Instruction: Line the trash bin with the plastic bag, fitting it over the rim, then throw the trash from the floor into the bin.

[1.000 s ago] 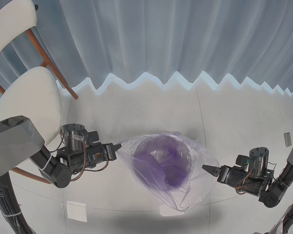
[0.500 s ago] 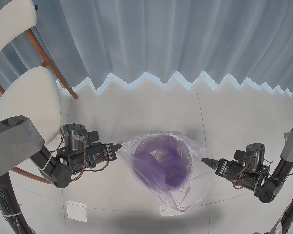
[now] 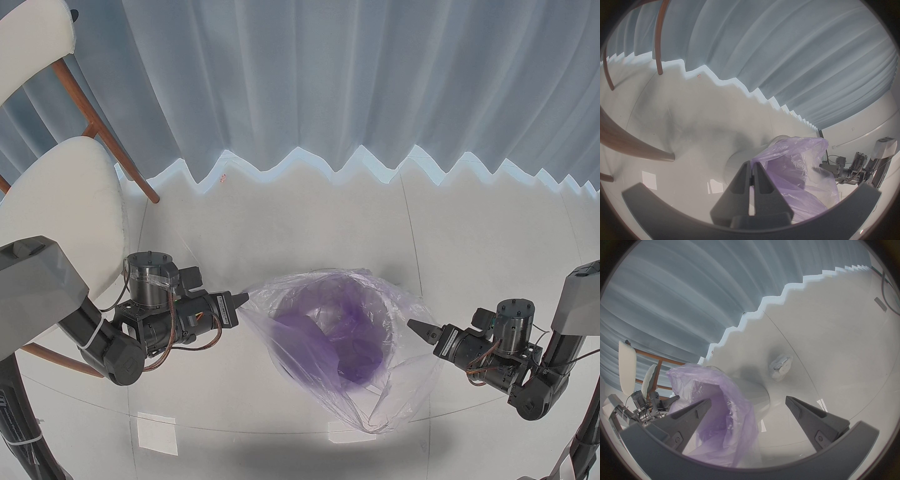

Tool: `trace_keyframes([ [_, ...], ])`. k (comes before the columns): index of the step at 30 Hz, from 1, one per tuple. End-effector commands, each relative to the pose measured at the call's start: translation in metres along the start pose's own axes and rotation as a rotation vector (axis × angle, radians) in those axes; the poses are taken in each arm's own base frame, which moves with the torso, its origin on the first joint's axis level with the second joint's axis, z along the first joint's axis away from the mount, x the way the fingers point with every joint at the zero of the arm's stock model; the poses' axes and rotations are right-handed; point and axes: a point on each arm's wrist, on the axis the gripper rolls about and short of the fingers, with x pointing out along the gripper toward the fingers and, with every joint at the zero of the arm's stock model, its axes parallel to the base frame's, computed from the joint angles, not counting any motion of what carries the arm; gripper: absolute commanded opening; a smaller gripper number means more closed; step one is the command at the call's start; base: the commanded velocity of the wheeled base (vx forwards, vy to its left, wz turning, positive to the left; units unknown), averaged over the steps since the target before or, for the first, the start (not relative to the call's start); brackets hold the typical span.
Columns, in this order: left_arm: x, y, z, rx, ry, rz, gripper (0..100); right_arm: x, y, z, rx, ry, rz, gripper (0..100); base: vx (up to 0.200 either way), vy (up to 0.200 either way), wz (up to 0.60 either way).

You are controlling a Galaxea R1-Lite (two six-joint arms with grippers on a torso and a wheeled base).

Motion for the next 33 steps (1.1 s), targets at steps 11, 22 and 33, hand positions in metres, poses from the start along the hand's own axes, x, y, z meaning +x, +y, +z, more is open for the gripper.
trace_keyframes([
  [11,-0.001,0.000,0.001,0.000,-0.003,0.000,0,0.008,-0.006,0.002,0.001,-0.058,0.018,0,0.000,0.000,0.00],
  [22,0.006,0.001,0.014,-0.045,-0.046,-0.017,0,0.014,0.004,0.016,-0.006,-0.156,0.089,0,0.000,0.000,0.00],
  [33,0.015,0.003,0.022,-0.127,-0.078,-0.024,0,0.024,0.005,0.018,0.005,-0.172,0.101,0,0.000,0.000,0.00],
])
